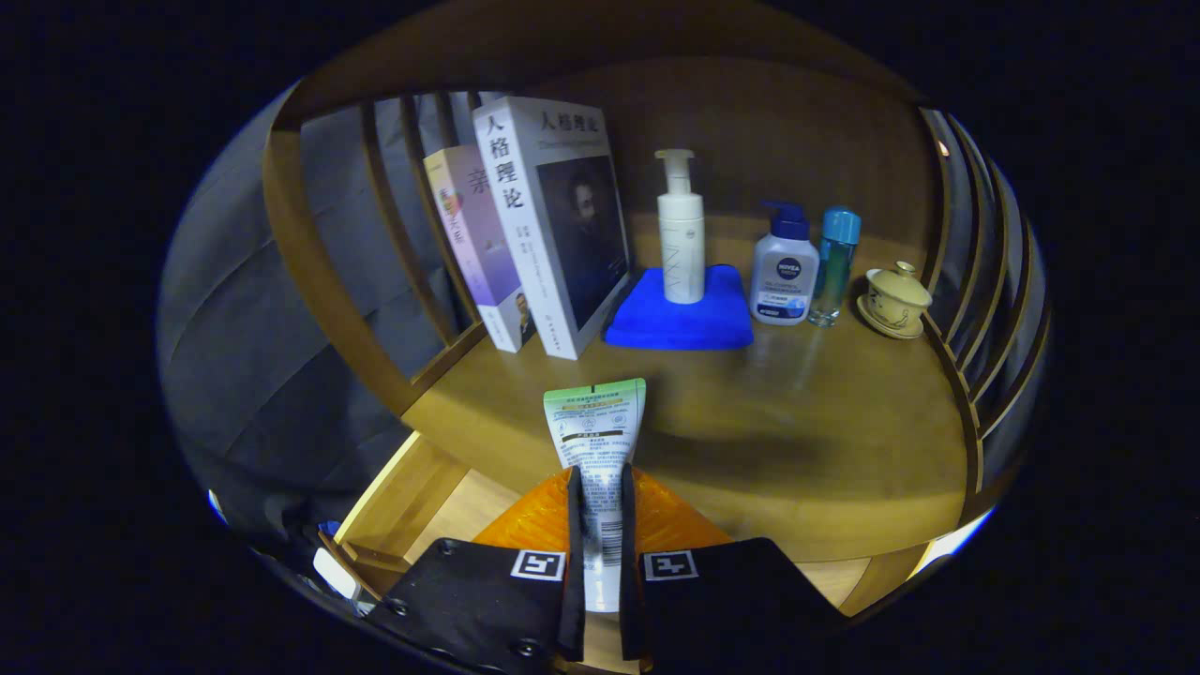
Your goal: Pull open the drawer, take out the items inside it, and place them on the countertop above the cabinet.
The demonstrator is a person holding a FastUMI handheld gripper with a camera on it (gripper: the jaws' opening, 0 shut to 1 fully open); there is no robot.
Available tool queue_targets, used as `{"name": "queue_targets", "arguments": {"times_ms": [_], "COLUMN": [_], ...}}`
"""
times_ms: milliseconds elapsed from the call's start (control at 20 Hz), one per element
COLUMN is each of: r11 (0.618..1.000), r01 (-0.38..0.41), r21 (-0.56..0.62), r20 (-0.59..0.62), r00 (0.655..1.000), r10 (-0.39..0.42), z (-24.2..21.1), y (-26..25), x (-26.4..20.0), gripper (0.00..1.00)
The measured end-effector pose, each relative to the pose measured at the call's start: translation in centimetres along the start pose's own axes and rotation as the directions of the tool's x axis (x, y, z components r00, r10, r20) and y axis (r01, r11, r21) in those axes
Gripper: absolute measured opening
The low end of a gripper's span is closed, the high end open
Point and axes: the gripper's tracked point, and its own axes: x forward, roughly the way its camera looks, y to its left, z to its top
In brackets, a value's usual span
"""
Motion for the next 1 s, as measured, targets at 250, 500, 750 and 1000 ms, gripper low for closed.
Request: {"name": "queue_targets", "arguments": {"times_ms": [250,500,750,1000], "r11": [0.99,0.957,0.948,0.962], "r01": [0.067,0.071,0.116,0.089], "r21": [0.124,0.282,0.298,0.257], "r20": [0.032,0.009,0.044,0.199], "r00": [0.997,0.997,0.99,0.97], "r10": [-0.071,-0.076,-0.135,-0.143], "z": [2.3,2.3,2.6,5.0], "y": [-2.6,-3.5,-4.6,-3.8], "x": [1.9,3.3,3.9,0.6], "gripper": [0.17,0.2,0.27,0.65]}}
